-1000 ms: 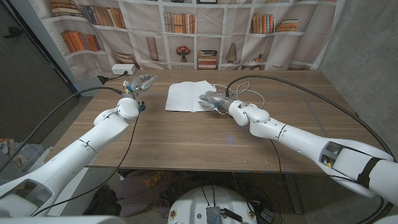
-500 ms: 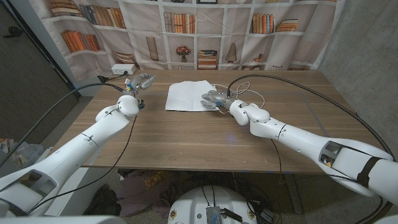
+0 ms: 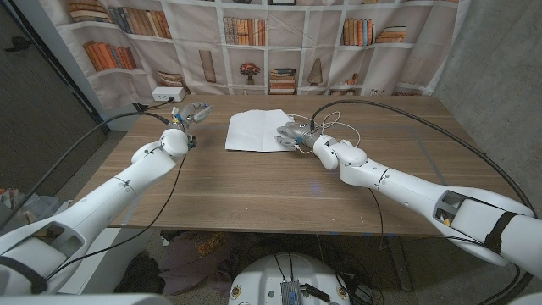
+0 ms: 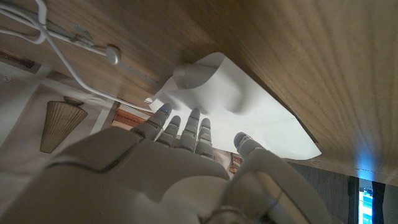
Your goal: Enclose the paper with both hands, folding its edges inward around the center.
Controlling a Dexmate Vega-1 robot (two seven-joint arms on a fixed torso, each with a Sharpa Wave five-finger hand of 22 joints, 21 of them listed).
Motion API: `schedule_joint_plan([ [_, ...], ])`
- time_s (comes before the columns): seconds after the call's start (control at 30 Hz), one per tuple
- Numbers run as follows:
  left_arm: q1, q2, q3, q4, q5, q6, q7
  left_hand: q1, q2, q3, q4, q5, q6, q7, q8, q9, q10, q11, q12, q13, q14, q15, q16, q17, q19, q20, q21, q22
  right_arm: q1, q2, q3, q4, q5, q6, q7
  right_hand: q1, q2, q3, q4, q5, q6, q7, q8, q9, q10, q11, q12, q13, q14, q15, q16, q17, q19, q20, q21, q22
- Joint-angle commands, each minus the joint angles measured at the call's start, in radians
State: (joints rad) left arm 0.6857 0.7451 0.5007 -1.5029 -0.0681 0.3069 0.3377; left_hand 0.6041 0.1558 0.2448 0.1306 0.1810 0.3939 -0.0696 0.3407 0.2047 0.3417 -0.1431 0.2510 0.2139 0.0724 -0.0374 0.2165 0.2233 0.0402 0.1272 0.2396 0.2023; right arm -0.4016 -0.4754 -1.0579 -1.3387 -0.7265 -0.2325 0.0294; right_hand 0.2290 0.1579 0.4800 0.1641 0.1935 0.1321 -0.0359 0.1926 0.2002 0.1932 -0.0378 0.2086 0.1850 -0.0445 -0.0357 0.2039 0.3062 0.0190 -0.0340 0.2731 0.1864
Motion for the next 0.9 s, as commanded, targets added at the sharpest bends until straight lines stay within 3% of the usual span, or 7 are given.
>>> schedule_joint_plan([
  [0.03, -0.030, -0.002, -0.004, 0.079, -0.027, -0.063, -0.043, -0.006, 0.011, 0.014, 0.006, 0.004, 0.031, 0.012, 0.010, 0.000, -0.002, 0.011, -0.005, 0.002, -0.004, -0.012, 0.000, 0.002, -0.006, 0.009, 0.000, 0.003, 0.004, 0.001, -0.006, 0.006, 0.002, 0.002, -0.006, -0.011, 0.036, -0.004, 0.001, 0.002, -0.003, 0.003, 0.003, 0.000, 0.002, -0.001, 0.007, 0.004, -0.001, -0.047, 0.008, 0.002, 0.006, -0.065, -0.003, 0.002],
  [0.13, -0.032, -0.003, -0.004, 0.093, -0.030, -0.081, -0.045, 0.000, 0.023, 0.027, 0.004, 0.009, 0.047, 0.013, 0.013, 0.000, 0.005, 0.015, -0.004, 0.002, 0.001, -0.014, 0.002, 0.002, 0.000, 0.009, 0.002, 0.003, 0.003, 0.001, -0.005, 0.006, 0.005, 0.004, -0.010, -0.011, 0.036, -0.004, 0.001, 0.002, -0.003, 0.003, 0.003, 0.000, 0.002, -0.001, 0.007, 0.004, -0.002, -0.047, 0.008, 0.002, 0.006, -0.065, -0.004, 0.002],
  [0.43, -0.075, 0.003, 0.031, 0.137, -0.006, -0.078, -0.092, -0.009, 0.007, 0.026, 0.004, 0.004, 0.035, 0.006, 0.002, -0.001, 0.007, 0.006, -0.005, 0.002, 0.008, -0.022, 0.005, 0.001, 0.004, 0.003, 0.004, 0.003, 0.001, 0.001, -0.007, 0.006, 0.008, 0.004, -0.006, -0.012, 0.036, -0.004, 0.000, 0.003, -0.003, 0.003, 0.003, 0.000, 0.001, -0.001, 0.007, 0.004, -0.002, -0.047, 0.008, 0.001, 0.006, -0.065, -0.005, 0.002],
  [0.57, -0.108, 0.006, 0.063, 0.171, 0.027, -0.081, -0.121, 0.011, -0.011, 0.037, -0.021, 0.007, 0.009, -0.032, -0.014, -0.001, -0.001, -0.015, -0.012, 0.002, 0.001, -0.039, -0.002, -0.005, 0.000, -0.009, 0.002, 0.001, 0.004, 0.003, -0.008, 0.011, 0.008, 0.006, -0.008, -0.013, 0.036, -0.004, 0.000, 0.003, -0.002, 0.003, 0.004, 0.000, 0.002, -0.001, 0.008, 0.004, -0.002, -0.047, 0.008, 0.000, 0.006, -0.064, -0.005, 0.002],
  [0.77, -0.151, -0.004, 0.101, 0.230, 0.060, -0.099, -0.157, 0.032, -0.008, 0.051, -0.039, 0.014, 0.003, -0.037, -0.019, -0.001, -0.005, -0.019, -0.016, 0.002, -0.007, -0.042, -0.005, -0.007, -0.005, -0.013, 0.000, 0.000, 0.008, 0.007, -0.008, 0.016, 0.011, 0.006, -0.008, -0.014, 0.036, -0.004, 0.000, 0.003, -0.001, 0.003, 0.004, 0.000, 0.003, 0.000, 0.008, 0.004, -0.002, -0.047, 0.009, 0.000, 0.007, -0.064, -0.006, 0.002],
  [0.83, -0.167, -0.009, 0.114, 0.250, 0.072, -0.104, -0.168, 0.058, 0.005, 0.074, -0.058, 0.025, 0.000, -0.040, -0.022, -0.001, -0.006, -0.021, -0.019, 0.002, -0.006, -0.044, -0.006, -0.009, -0.004, -0.014, 0.000, 0.000, 0.009, 0.007, -0.009, 0.016, 0.010, 0.002, -0.006, -0.014, 0.036, -0.004, 0.000, 0.003, -0.001, 0.002, 0.005, 0.000, 0.003, 0.000, 0.008, 0.004, -0.002, -0.048, 0.009, -0.001, 0.007, -0.064, -0.006, 0.002],
  [0.9, -0.183, -0.017, 0.125, 0.274, 0.081, -0.107, -0.178, 0.105, 0.024, 0.117, -0.093, 0.046, -0.003, -0.041, -0.027, -0.001, -0.007, -0.023, -0.023, 0.002, -0.008, -0.044, -0.007, -0.011, -0.007, -0.014, -0.002, -0.001, 0.010, 0.007, -0.009, 0.017, 0.010, 0.002, -0.006, -0.014, 0.036, -0.004, 0.000, 0.003, -0.001, 0.002, 0.005, 0.000, 0.002, -0.001, 0.008, 0.004, -0.002, -0.047, 0.009, -0.001, 0.007, -0.064, -0.006, 0.002],
])
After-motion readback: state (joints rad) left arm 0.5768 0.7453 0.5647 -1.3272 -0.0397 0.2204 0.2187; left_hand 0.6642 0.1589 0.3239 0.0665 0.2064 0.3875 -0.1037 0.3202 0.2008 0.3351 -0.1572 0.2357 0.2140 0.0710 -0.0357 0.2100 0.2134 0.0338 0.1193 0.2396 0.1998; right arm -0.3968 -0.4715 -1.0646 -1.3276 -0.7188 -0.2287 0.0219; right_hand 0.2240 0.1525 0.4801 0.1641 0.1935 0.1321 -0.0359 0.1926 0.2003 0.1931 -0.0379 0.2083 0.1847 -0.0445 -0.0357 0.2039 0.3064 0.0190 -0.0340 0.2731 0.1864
